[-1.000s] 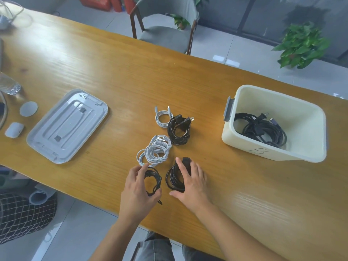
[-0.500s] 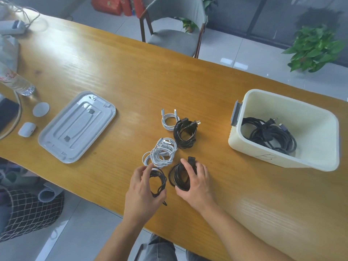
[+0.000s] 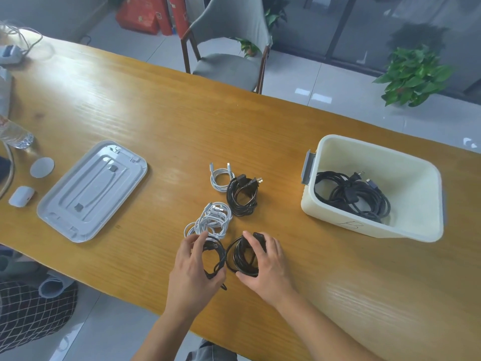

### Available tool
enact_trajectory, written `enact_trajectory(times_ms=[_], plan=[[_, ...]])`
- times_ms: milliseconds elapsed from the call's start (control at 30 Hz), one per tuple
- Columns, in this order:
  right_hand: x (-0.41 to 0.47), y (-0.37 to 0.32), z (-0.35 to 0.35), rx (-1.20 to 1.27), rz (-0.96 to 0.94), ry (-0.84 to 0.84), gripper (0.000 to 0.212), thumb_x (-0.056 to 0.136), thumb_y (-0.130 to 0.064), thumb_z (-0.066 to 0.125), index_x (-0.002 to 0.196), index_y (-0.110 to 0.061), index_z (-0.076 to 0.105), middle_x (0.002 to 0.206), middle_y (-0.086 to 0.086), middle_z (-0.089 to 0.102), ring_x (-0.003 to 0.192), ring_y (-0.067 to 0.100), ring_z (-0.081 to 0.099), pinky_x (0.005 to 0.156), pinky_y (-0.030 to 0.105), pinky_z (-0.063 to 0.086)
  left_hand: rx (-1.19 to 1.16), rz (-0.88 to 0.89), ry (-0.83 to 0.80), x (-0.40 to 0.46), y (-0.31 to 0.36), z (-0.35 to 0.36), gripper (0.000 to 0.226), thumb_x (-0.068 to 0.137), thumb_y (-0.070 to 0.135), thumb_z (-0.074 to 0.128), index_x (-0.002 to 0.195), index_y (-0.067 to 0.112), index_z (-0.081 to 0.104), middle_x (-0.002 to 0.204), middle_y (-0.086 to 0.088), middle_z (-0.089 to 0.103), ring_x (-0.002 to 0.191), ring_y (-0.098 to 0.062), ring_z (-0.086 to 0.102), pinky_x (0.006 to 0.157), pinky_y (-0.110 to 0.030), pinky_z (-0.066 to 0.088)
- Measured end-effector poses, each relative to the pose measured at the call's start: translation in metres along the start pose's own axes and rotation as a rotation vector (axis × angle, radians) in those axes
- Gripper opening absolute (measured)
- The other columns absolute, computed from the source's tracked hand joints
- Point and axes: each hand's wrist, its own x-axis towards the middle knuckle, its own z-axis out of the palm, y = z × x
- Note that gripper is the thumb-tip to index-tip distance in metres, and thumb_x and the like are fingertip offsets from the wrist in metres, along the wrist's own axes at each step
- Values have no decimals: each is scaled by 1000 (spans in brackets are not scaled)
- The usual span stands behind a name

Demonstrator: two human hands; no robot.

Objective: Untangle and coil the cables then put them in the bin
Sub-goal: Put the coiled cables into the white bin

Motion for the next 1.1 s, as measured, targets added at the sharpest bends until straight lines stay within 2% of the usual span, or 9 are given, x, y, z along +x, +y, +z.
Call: enact_trajectory(times_ms=[133, 233, 367, 433, 667, 833, 900, 1033, 1100], plan=[[0, 0, -1, 54, 17, -43, 89, 88, -80, 50, 161, -50, 10, 164, 1, 23, 151, 21, 21, 123, 41, 27, -18, 1, -12, 1, -3, 7, 89, 72, 37, 88, 149, 20, 47, 139, 2, 48, 124, -16, 55, 82, -21, 47], [4, -1, -4, 142, 38, 14, 69, 100, -70, 37, 161, -49, 12, 164, -4, 29, 148, 17, 27, 120, 39, 31, -7, -3, -24, 1, -7, 11, 89, 73, 38, 87, 150, 20, 46, 140, 1, 47, 125, -17, 54, 83, -22, 46], [12, -4, -9, 143, 98, -7, 84, 101, -49, 58, 164, -41, 4, 158, -4, 39, 144, 18, 35, 118, 34, 32, 4, -13, -37, -2, -10, 13, 89, 74, 39, 86, 151, 21, 45, 141, 2, 46, 127, -17, 53, 82, -21, 46], [15, -5, -10, 166, 148, -28, 87, 98, -47, 65, 164, -38, 9, 156, -4, 43, 144, 19, 37, 120, 36, 34, 3, -17, -41, -2, -11, 13, 89, 74, 38, 86, 151, 20, 45, 141, 2, 46, 127, -18, 53, 80, -21, 46], [18, -6, -9, 216, 240, -39, 61, 92, -32, 73, 147, -32, 46, 137, -11, 58, 129, 14, 50, 108, 29, 41, 3, -15, -55, 0, -13, 12, 89, 75, 41, 85, 152, 21, 44, 142, 1, 45, 128, -17, 52, 83, -21, 46], [20, -8, -8, 188, 305, -36, 36, 81, -31, 78, 116, -35, 67, 101, -15, 63, 92, 11, 58, 73, 19, 41, 1, -12, -75, -1, -17, 15, 89, 76, 43, 83, 152, 22, 42, 143, 2, 44, 129, -18, 52, 84, -23, 50], [21, -9, -8, 183, 329, -27, 30, 79, -31, 80, 107, -33, 72, 96, -15, 64, 86, 10, 58, 67, 15, 38, 3, -9, -79, -3, -18, 16, 89, 76, 44, 82, 152, 22, 42, 143, 3, 44, 129, -18, 51, 84, -22, 49], [20, -11, -7, 186, 364, -6, 27, 78, -34, 80, 103, -33, 73, 95, -14, 68, 85, 10, 61, 69, 21, 43, 1, -12, -83, -4, -19, 17, 89, 76, 43, 82, 152, 23, 42, 143, 2, 44, 130, -18, 51, 86, -23, 48], [18, -12, -8, 198, 371, 10, 24, 80, -34, 80, 102, -33, 72, 93, -15, 67, 83, 9, 60, 65, 16, 38, 2, -8, -75, -4, -19, 16, 88, 76, 43, 82, 152, 22, 43, 143, 2, 45, 130, -18, 51, 86, -24, 50]])
